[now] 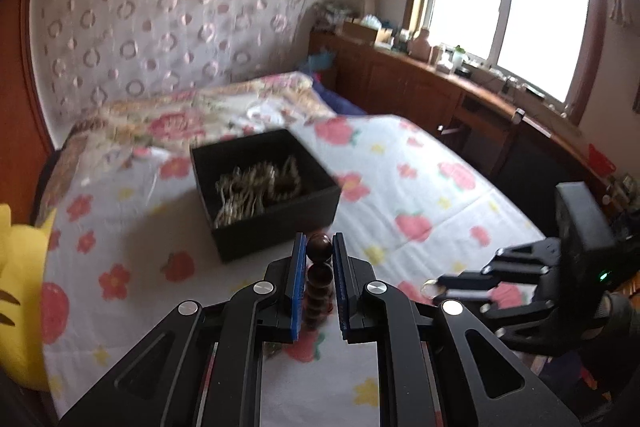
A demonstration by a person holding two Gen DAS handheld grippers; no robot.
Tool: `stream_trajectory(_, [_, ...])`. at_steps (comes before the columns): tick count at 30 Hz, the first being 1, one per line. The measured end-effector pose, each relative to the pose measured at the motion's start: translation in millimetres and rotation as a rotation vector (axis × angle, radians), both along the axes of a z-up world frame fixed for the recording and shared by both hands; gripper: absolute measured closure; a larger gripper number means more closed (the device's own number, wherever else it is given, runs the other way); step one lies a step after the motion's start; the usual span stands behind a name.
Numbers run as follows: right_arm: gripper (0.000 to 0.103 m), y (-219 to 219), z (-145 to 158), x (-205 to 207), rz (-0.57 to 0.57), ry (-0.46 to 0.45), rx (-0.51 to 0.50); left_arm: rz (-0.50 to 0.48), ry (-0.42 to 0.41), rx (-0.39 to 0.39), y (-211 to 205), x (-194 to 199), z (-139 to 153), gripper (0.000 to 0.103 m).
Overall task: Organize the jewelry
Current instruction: 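Close the right tool on the gold ring while the left tool grasps the brown bead bracelet, then drop the ring into the box with the right tool while the left tool drops the bracelet inside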
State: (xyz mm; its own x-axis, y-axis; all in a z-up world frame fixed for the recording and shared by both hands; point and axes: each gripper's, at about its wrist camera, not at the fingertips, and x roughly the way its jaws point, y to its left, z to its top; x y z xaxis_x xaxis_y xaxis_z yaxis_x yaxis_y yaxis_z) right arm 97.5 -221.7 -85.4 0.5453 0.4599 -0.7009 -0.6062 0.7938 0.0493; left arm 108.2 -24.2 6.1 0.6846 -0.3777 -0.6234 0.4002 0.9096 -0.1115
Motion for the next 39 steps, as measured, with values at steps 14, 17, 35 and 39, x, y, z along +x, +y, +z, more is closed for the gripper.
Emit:
stream_trajectory(14, [0.084,14,54,12,0.019,-0.117,0.014,0.023,-0.129,0.012,-8,11,56,0.091])
stream_trajectory(17, [0.084,16,64,21,0.018,-0.137,0.023,0.031,-0.138,0.023,-11,19,63,0.091])
stream_trajectory(35, [0.084,50,68,97,-0.004,-0.121,-0.01,0.125,-0.057,0.066,-3,85,30,0.091])
stream_trajectory(39, [0.084,57,61,112,-0.004,-0.096,-0.009,0.147,-0.022,0.064,4,92,14,0.091])
